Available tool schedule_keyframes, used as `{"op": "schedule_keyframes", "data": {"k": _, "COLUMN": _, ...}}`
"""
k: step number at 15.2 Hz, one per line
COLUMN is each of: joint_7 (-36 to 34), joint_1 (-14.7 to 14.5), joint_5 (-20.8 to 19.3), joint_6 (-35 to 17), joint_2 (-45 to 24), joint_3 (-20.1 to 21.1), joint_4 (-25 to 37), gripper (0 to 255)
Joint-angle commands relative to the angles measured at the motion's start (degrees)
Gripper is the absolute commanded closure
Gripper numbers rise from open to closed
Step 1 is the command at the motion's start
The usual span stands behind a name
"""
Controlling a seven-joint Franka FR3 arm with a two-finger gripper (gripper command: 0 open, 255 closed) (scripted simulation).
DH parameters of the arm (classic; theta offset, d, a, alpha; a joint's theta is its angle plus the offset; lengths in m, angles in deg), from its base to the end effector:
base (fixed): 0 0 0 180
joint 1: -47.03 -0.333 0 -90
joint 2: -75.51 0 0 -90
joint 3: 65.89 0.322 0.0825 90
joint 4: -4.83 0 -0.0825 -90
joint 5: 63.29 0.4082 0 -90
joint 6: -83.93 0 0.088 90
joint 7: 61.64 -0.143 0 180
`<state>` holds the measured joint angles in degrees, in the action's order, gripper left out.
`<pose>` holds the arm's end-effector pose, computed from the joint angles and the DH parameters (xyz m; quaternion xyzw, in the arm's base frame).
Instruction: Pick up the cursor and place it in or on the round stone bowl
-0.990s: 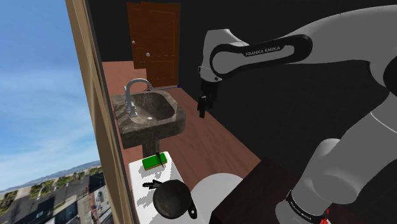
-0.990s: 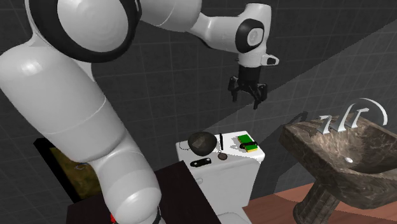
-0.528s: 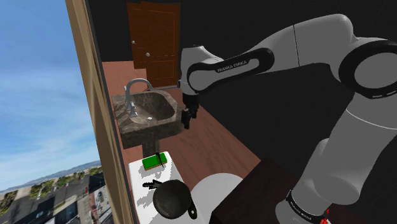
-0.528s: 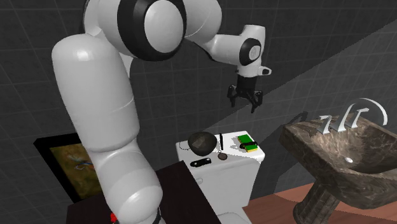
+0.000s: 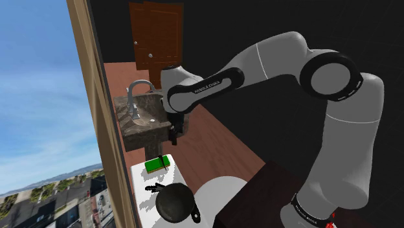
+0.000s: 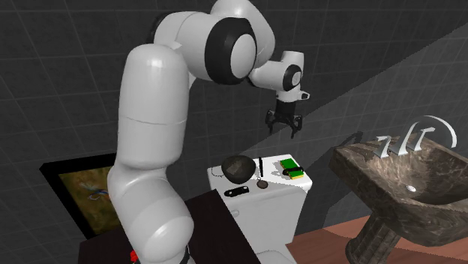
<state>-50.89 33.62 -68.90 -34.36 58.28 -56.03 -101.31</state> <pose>0.5887 0.2401 0.3129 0.9485 0.3135 -0.0395 0.0210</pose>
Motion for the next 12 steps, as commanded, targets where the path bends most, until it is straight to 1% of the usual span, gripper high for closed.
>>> {"op": "schedule_keyframes", "data": {"k": 1, "joint_7": 0.5, "joint_1": -1.0, "joint_5": -1.1, "joint_6": -0.3, "joint_2": -4.1, "joint_3": 0.4, "joint_4": 2.9, "gripper": 0}}
{"op": "schedule_keyframes", "data": {"k": 7, "joint_7": 2.4, "joint_1": -4.5, "joint_5": -4.3, "joint_6": 0.3, "joint_2": -16.3, "joint_3": 1.3, "joint_4": 13.2, "gripper": 0}}
{"op": "schedule_keyframes", "data": {"k": 12, "joint_7": 4.5, "joint_1": -7.9, "joint_5": -6.7, "joint_6": 2.0, "joint_2": -26.8, "joint_3": 1.8, "joint_4": 23.4, "gripper": 0}}
